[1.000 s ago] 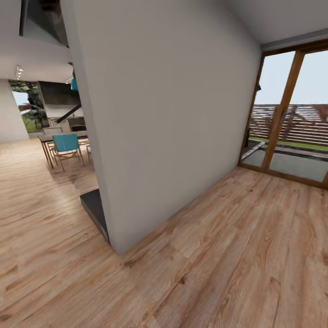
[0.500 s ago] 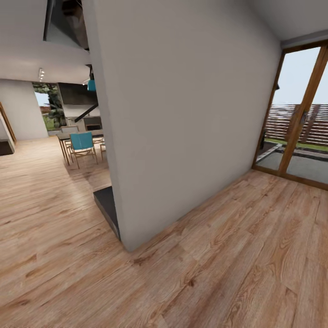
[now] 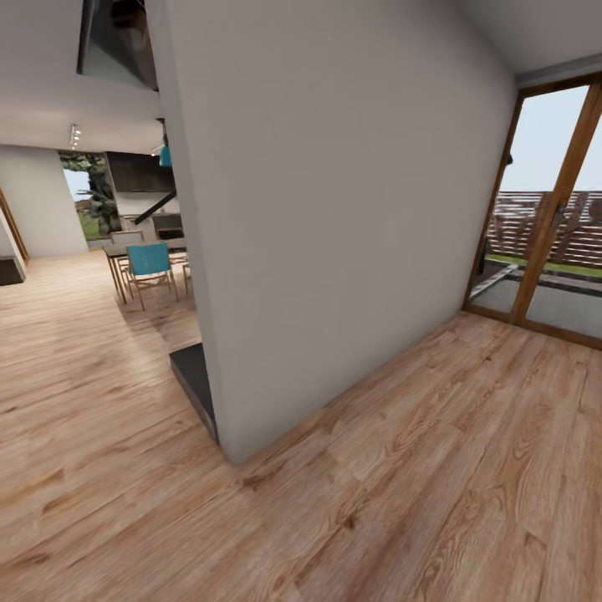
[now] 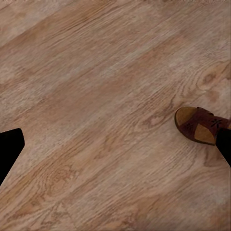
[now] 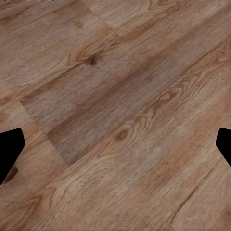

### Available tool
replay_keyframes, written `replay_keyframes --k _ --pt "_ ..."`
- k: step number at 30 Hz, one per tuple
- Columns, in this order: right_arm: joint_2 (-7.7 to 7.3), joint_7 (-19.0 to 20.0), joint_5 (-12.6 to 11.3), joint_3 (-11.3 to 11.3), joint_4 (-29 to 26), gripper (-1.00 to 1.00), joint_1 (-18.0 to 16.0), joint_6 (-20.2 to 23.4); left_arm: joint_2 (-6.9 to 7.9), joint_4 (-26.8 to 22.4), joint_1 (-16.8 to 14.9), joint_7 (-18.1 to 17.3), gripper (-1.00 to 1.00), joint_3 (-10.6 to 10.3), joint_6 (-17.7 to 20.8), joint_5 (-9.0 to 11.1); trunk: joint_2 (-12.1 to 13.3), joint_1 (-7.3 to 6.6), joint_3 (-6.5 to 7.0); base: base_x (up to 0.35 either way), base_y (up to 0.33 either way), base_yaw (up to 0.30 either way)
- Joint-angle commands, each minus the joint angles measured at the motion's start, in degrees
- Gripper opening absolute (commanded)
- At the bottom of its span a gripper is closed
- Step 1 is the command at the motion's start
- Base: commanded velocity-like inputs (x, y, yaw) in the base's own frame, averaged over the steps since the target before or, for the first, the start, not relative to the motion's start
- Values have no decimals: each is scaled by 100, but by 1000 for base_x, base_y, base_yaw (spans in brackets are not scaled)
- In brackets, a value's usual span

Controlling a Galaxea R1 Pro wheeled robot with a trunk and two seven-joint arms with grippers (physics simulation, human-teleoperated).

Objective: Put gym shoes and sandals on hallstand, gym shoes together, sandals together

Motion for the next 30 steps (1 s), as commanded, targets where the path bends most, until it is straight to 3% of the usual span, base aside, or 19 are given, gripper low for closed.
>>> replay_keyframes --k 1,30 --pt "1 -2 0 -1 5 100 -4 -18 0 4 -4 -3 100 18 -19 5 -3 1 -6 141 -143 0" --pt "2 -2 1 3 5 100 -4 -20 13 13 -11 -1 100 29 -19 7 -3 1 -6 192 -203 13"
